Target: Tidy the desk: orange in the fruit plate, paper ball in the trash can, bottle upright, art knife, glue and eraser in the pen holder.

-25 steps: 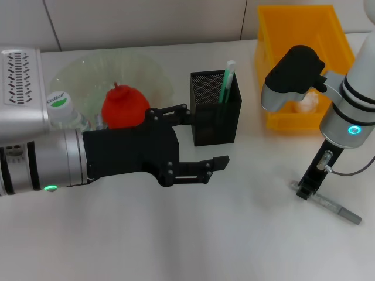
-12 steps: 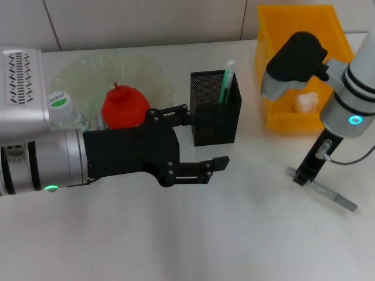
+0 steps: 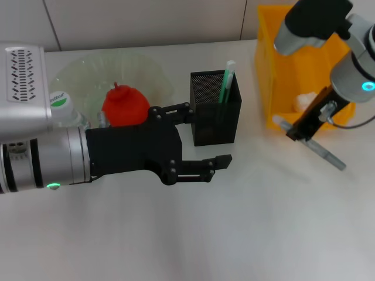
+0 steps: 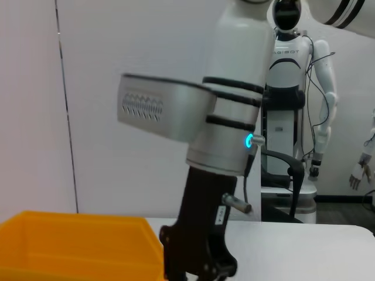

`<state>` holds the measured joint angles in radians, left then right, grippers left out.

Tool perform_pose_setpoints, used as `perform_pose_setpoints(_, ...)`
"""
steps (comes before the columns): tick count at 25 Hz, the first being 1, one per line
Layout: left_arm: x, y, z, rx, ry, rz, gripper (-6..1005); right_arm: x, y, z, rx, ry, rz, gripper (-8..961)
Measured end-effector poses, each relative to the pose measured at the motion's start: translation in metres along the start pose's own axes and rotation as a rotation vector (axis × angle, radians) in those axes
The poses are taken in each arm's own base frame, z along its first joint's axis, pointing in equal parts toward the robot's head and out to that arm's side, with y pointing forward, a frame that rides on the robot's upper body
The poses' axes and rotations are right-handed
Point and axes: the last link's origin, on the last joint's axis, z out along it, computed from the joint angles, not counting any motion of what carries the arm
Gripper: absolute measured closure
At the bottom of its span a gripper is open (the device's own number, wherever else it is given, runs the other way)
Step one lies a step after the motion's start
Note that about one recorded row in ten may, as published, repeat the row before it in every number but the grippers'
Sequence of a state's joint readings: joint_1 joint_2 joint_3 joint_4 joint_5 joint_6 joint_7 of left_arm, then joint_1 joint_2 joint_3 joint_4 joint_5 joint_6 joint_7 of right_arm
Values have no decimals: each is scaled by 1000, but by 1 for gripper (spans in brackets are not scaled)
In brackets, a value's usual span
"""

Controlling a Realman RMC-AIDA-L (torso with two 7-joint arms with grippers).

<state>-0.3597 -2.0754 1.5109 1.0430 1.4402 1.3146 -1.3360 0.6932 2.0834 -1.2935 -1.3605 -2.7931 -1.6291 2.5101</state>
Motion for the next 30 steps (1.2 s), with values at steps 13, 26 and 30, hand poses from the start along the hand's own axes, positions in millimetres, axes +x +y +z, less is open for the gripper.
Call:
perform_pose_setpoints(13, 0, 1, 2, -4, 3, -3, 189, -17, -7, -53, 91, -299, 19, 813)
perform_pose_setpoints(26, -4, 1, 2, -5, -2, -2, 189, 6, -12, -78, 72, -686, 18, 814)
perform_pose_setpoints(30, -4, 8, -4, -57, 8, 20, 189, 22, -16, -80, 19, -847, 18, 814)
